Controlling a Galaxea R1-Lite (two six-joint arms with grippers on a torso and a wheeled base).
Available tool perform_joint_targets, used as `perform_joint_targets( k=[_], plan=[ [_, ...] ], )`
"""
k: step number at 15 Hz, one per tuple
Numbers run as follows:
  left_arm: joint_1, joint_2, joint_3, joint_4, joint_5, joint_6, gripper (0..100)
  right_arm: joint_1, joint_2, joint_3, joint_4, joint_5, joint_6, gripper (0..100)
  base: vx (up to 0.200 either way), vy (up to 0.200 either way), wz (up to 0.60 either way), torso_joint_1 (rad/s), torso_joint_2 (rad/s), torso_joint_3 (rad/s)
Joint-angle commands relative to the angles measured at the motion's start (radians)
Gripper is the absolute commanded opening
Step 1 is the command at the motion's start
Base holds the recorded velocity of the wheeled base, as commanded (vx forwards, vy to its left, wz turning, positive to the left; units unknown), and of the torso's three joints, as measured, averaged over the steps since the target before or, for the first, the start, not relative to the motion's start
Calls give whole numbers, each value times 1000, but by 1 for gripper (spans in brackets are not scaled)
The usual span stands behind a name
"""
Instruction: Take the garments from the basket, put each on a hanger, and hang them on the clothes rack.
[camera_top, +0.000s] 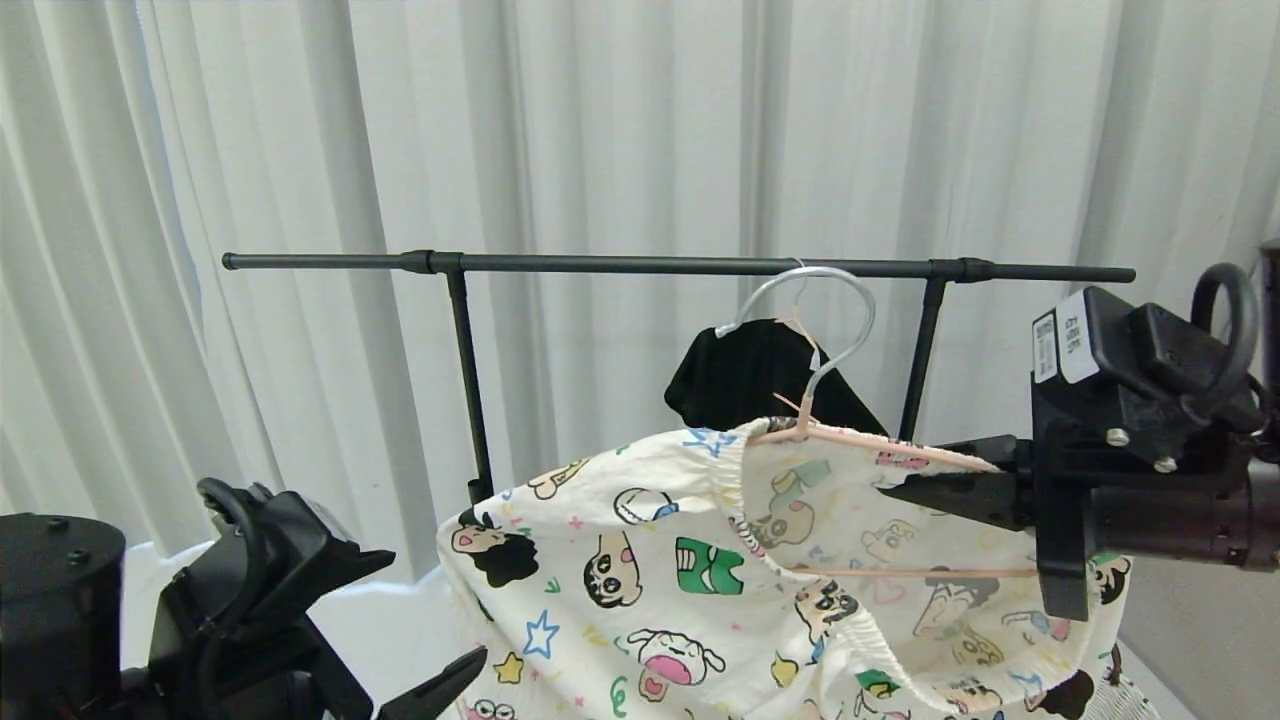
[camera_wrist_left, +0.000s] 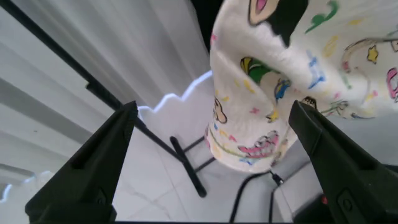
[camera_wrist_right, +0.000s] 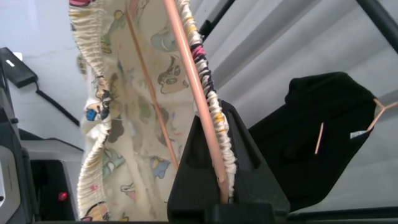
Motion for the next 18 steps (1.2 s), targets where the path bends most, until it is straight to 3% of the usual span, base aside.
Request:
perform_joint_targets(
  k=[1,5,6,10,13,18],
  plan=[
    [4,52,0,-2,-6,-10,100,17,-22,1,0,-1,0,0,0,0,0,0,0,0],
    [1,66,0,-7,-7,-32,100,40,-24,10,0,-4,0,0,0,0,0,0,0,0],
    [1,66,1,-7,-7,-43,0,40,-25,15,-1,-4,0,0,0,0,0,0,0,0],
    [41,61,31,-7,-4,-107,0,21,-51,38,-1,-7,8,0,0,0,0,0,0,0],
    [108,43,100,-7,-1,-109,0,18,-62,36,-17,-7,50,0,0,0,0,0,0,0],
    [107,-2,101,-7,1,-106,0,18,-60,38,-43,-9,89,0,0,0,0,0,0,0]
  ],
)
